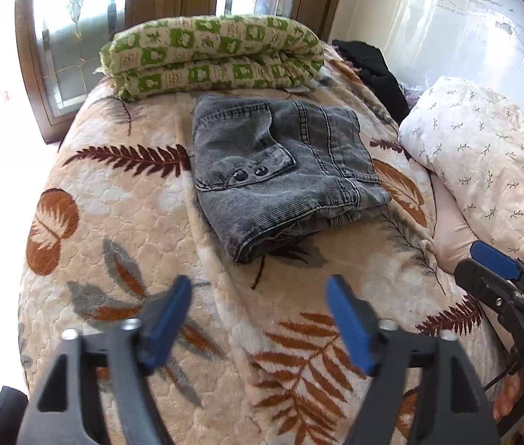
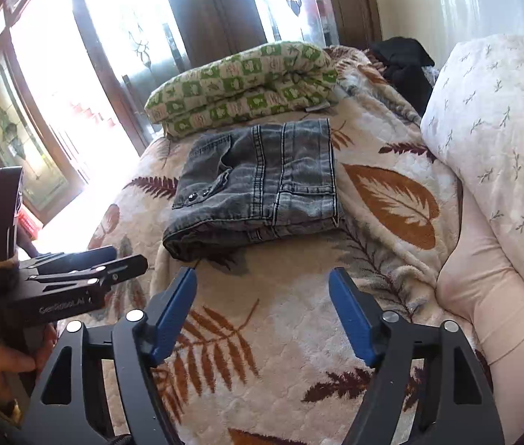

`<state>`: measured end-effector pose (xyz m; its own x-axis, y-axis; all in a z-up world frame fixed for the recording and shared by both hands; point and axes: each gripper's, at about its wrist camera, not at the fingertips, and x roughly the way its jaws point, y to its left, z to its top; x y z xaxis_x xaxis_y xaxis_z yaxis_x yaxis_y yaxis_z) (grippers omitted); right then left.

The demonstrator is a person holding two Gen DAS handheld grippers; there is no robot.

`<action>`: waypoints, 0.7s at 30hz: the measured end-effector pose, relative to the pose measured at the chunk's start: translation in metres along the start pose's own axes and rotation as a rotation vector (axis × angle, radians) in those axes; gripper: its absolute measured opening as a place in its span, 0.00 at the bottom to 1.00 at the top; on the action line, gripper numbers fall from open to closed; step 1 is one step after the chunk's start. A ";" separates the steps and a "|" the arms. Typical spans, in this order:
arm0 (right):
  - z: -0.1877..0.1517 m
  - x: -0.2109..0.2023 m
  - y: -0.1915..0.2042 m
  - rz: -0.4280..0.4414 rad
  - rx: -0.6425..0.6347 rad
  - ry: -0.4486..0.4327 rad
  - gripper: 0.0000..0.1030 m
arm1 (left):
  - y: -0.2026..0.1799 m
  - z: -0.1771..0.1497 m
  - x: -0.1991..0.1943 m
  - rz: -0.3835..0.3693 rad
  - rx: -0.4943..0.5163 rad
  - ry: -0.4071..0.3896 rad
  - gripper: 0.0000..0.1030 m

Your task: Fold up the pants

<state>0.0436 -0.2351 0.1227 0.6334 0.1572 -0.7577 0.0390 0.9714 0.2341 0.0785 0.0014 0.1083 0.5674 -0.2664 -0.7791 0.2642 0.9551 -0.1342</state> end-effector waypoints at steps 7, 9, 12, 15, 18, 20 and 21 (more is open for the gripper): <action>-0.006 -0.021 0.007 -0.042 -0.021 -0.083 0.85 | 0.010 -0.014 -0.009 0.018 -0.027 -0.007 0.93; -0.009 -0.028 0.008 -0.052 -0.028 -0.106 0.85 | 0.011 -0.017 -0.014 0.036 -0.026 -0.029 0.96; -0.011 -0.035 0.008 -0.060 -0.031 -0.128 0.88 | 0.011 -0.018 -0.022 0.063 -0.018 -0.049 0.98; -0.012 -0.038 0.008 -0.050 -0.026 -0.121 0.93 | 0.009 -0.016 -0.029 0.074 -0.005 -0.076 1.00; -0.013 -0.040 0.008 -0.052 -0.024 -0.115 0.97 | 0.005 -0.014 -0.031 0.064 0.006 -0.085 1.00; -0.015 -0.041 0.009 -0.060 -0.026 -0.108 0.98 | 0.003 -0.012 -0.030 0.055 0.012 -0.084 1.00; -0.015 -0.041 0.009 -0.062 -0.025 -0.105 0.98 | 0.001 -0.012 -0.030 0.055 0.015 -0.084 1.00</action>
<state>0.0063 -0.2305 0.1461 0.7081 0.0785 -0.7018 0.0620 0.9830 0.1726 0.0521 0.0122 0.1238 0.6444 -0.2240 -0.7311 0.2420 0.9667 -0.0829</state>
